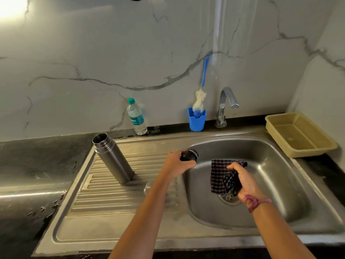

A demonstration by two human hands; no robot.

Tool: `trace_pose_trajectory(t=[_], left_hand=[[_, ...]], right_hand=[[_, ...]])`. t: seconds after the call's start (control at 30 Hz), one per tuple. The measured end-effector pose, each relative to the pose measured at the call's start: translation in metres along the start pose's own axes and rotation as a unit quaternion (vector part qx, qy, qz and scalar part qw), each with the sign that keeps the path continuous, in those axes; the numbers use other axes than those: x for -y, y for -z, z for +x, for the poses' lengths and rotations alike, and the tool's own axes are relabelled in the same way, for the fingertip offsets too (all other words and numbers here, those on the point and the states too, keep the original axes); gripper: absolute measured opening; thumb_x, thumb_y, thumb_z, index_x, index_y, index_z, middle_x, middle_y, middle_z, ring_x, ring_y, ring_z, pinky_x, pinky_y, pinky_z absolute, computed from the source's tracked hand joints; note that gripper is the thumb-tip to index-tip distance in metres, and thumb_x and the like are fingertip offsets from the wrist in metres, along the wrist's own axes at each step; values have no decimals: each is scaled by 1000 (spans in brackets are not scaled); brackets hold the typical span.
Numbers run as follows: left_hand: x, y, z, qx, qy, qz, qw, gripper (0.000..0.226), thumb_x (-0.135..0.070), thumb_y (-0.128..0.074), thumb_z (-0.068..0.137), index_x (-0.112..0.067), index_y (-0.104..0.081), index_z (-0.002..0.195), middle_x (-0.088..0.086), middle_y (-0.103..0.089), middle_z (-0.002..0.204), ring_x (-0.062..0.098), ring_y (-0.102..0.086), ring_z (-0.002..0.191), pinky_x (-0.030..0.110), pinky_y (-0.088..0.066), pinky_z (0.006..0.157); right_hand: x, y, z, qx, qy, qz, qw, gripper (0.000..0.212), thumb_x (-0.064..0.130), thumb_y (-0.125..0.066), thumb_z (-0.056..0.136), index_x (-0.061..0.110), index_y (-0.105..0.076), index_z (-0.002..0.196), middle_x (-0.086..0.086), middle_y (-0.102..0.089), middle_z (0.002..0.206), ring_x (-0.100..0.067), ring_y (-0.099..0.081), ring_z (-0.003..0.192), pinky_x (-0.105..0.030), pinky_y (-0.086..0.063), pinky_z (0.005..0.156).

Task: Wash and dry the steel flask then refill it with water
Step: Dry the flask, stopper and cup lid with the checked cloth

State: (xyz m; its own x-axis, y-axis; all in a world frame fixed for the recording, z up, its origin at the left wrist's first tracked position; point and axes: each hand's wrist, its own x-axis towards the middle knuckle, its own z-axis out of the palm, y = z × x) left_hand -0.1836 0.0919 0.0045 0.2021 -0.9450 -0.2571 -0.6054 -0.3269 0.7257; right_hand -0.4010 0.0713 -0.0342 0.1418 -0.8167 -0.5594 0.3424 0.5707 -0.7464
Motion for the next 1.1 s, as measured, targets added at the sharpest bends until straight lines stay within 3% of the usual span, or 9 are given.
trace_pose_trajectory(t=[0.13, 0.27, 0.43, 0.6, 0.73, 0.83, 0.9, 1.03, 1.1], left_hand=[[-15, -22, -6, -6, -6, 61, 998, 65, -30, -76, 79, -15, -51, 137, 3, -34, 129, 16, -42, 105, 25, -37, 91], [-32, -40, -10, -3, -5, 35, 999, 82, -34, -74, 80, -21, -36, 151, 3, -35, 138, 21, -44, 126, 30, -37, 102], [-49, -63, -21, -15, -22, -186, 982, 57, -29, -81, 77, -38, -54, 126, -15, -55, 121, 10, -58, 112, 32, -47, 99], [-66, -91, -32, -25, -8, -399, 917, 36, -15, -80, 82, -20, -64, 114, 7, -73, 109, 20, -71, 102, 42, -54, 97], [-85, -97, -35, -34, 12, -538, 842, 35, -12, -72, 88, -4, -64, 121, 14, -74, 108, 25, -71, 100, 38, -56, 93], [-96, -99, -38, -47, 38, -575, 816, 31, -21, -70, 89, -5, -69, 116, 14, -74, 108, 22, -70, 97, 32, -58, 84], [-100, -102, -40, -45, 51, -573, 817, 30, -23, -70, 90, -6, -70, 114, 14, -74, 107, 20, -71, 94, 29, -57, 79], [-102, -102, -44, -10, 36, -540, 841, 23, -16, -66, 92, -3, -71, 110, 13, -75, 102, 18, -72, 90, 27, -57, 74], [-103, -102, -45, -12, 31, -530, 847, 17, -16, -66, 93, -7, -72, 106, 9, -76, 98, 15, -72, 88, 26, -57, 74]], right_hand=[[16, 16, -2, 6, 3, -22, 1000, 35, 19, -67, 75, 2, -66, 105, -21, -68, 96, -34, -67, 86, -57, -51, 89], [30, 27, -5, 11, 9, -28, 1000, 18, 15, -59, 81, 3, -65, 93, -22, -65, 86, -32, -65, 74, -47, -54, 76], [43, 27, -12, 28, 20, -35, 999, 22, 18, -55, 86, 2, -66, 97, -20, -66, 86, -31, -64, 75, -46, -54, 74], [51, 16, -29, 61, 122, -86, 987, 25, 9, -50, 93, 12, -61, 115, -14, -69, 93, -23, -68, 78, -45, -57, 73], [41, 24, -33, 140, 304, -206, 920, 57, -6, -45, 93, 22, -41, 142, -2, -60, 125, -4, -64, 102, -35, -58, 82], [29, 39, -26, 190, 445, -288, 826, 78, -14, -45, 85, 21, -24, 152, 6, -28, 156, -9, -28, 143, -42, -41, 109], [25, 46, -23, 194, 463, -295, 813, 82, -12, -44, 81, 20, -20, 153, 5, -20, 159, -16, -18, 147, -48, -34, 113], [39, 49, -21, 226, 379, -228, 868, 65, -8, -41, 88, 19, -33, 147, -1, -46, 143, -13, -45, 133, -40, -41, 109], [53, 49, -18, 231, 365, -275, 859, 60, 0, -44, 88, 24, -38, 143, 1, -50, 137, -11, -49, 127, -42, -46, 105]])
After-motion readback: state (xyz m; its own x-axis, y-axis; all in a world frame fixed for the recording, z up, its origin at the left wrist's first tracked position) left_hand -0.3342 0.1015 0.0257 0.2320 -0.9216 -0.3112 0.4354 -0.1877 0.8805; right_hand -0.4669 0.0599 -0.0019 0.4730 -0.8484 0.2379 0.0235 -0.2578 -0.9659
